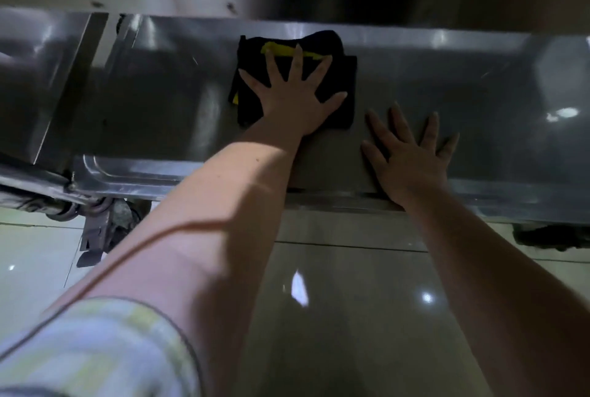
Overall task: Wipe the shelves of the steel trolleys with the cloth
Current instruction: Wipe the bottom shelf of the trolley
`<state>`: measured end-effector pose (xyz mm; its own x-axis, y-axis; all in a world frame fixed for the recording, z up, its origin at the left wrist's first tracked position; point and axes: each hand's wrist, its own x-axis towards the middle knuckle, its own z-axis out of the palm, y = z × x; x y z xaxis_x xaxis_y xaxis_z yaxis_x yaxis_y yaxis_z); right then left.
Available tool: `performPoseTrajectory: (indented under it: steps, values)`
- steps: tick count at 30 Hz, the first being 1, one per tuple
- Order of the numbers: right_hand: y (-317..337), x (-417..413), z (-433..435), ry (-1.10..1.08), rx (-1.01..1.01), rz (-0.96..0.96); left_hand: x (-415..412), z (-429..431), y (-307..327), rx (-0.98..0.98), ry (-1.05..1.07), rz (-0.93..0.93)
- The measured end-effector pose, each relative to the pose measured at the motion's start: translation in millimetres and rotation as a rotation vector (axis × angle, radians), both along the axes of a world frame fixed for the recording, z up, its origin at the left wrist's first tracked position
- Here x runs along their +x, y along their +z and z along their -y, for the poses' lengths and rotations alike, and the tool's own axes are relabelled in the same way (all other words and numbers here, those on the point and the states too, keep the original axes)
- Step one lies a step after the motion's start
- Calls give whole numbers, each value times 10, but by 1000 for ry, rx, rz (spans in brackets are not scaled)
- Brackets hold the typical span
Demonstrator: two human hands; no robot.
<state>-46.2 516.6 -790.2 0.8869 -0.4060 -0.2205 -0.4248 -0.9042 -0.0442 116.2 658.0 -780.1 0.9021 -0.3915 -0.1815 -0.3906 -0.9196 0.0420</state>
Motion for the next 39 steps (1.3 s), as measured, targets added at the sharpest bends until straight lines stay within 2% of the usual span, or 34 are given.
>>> performPoseTrajectory:
  steps: [7, 10, 13, 16, 18, 21, 27, 29, 33, 39]
  values:
    - [8, 17, -21, -19, 16, -1, -1006, -579, -33, -44, -156, 6]
    - [-8, 15, -6, -26, 15, 14, -1082, -896, -9, -87, -170, -7]
    - [-14, 17, 12, -17, 15, 2, -715, -1406, -1, -41, -85, 33]
    - [9, 15, 15, -17, 19, -18, -296, -2099, 49, 2, 116, 3]
    - [18, 17, -24, -30, 15, -23, -219, -2353, 79, 27, 172, -10]
    - [25, 24, -84, -49, -3, -33, -346, -2171, 60, 24, 174, -23]
    - [40, 12, -102, -56, 3, -28, -955, -781, 33, -27, -58, -50]
    - [48, -4, -82, -55, 14, -6, -1095, -573, 21, -53, -73, -24]
    - [30, -12, -57, -41, 28, 22, -878, -1056, -4, -66, -50, 16]
    - [34, 35, -151, -95, 3, -8, -443, -2304, 32, -7, 206, 16]
